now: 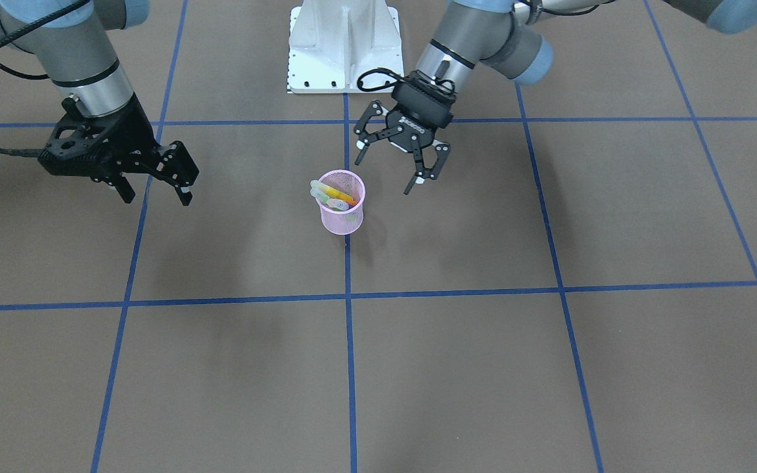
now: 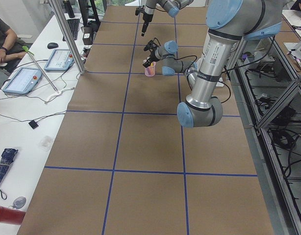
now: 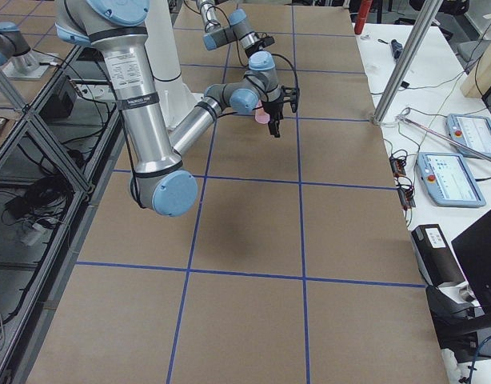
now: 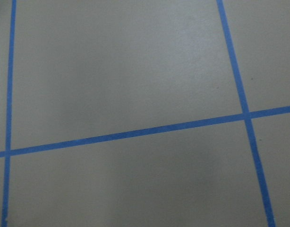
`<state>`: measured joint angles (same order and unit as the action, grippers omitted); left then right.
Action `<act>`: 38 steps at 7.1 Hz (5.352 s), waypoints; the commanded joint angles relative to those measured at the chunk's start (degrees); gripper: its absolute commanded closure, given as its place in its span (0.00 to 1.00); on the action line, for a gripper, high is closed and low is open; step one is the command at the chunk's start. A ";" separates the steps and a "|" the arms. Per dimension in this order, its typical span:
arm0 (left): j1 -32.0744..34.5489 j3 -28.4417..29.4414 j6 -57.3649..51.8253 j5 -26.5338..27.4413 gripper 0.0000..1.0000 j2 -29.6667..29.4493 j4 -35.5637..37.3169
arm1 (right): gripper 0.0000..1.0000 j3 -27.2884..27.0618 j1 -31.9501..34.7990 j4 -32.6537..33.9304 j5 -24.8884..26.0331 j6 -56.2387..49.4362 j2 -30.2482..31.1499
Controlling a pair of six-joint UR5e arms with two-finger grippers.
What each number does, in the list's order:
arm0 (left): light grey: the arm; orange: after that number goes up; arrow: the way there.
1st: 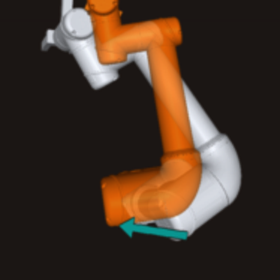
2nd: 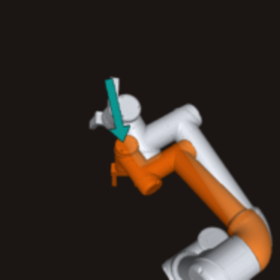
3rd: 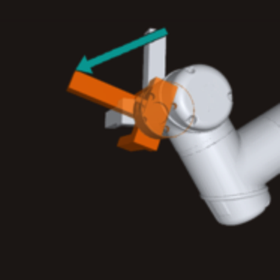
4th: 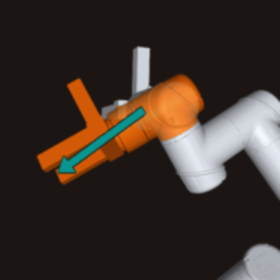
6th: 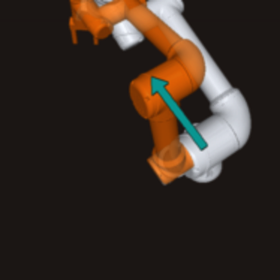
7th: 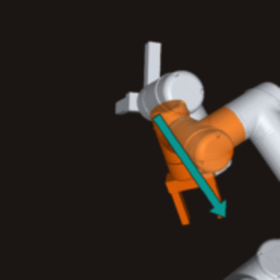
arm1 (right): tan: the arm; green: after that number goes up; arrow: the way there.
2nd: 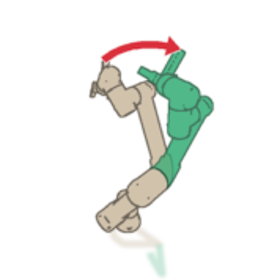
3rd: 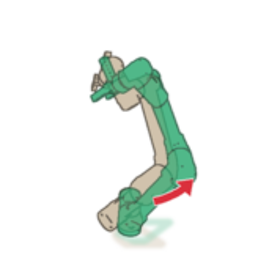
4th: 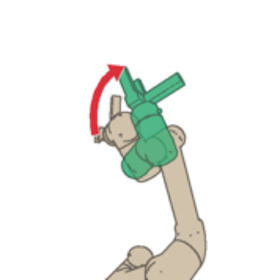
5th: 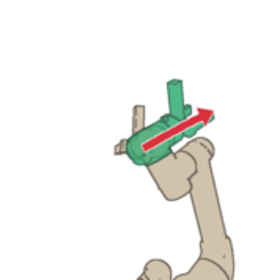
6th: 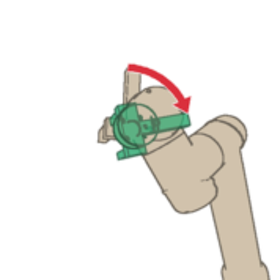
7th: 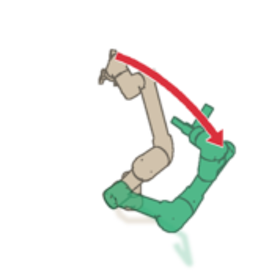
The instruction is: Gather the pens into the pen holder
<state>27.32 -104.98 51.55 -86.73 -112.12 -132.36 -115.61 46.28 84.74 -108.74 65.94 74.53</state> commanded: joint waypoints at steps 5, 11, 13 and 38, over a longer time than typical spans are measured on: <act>40.92 6.16 -29.80 -42.11 0.01 25.86 1.57 | 0.00 21.61 38.14 0.25 -26.78 -57.16 9.31; 51.93 8.04 -36.26 -50.79 0.01 21.61 37.13 | 0.00 30.88 40.31 0.78 -26.62 -64.98 8.44; 52.92 6.98 -36.52 -51.25 0.00 23.16 37.44 | 0.00 29.74 38.63 0.87 -26.00 -64.98 8.61; 61.01 8.82 -42.85 -50.38 0.00 27.92 38.58 | 0.00 28.42 41.00 7.46 -20.11 -67.61 10.11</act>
<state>88.33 -95.99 8.72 -137.10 -84.21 -93.74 -87.07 87.27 92.06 -129.09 -1.63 84.32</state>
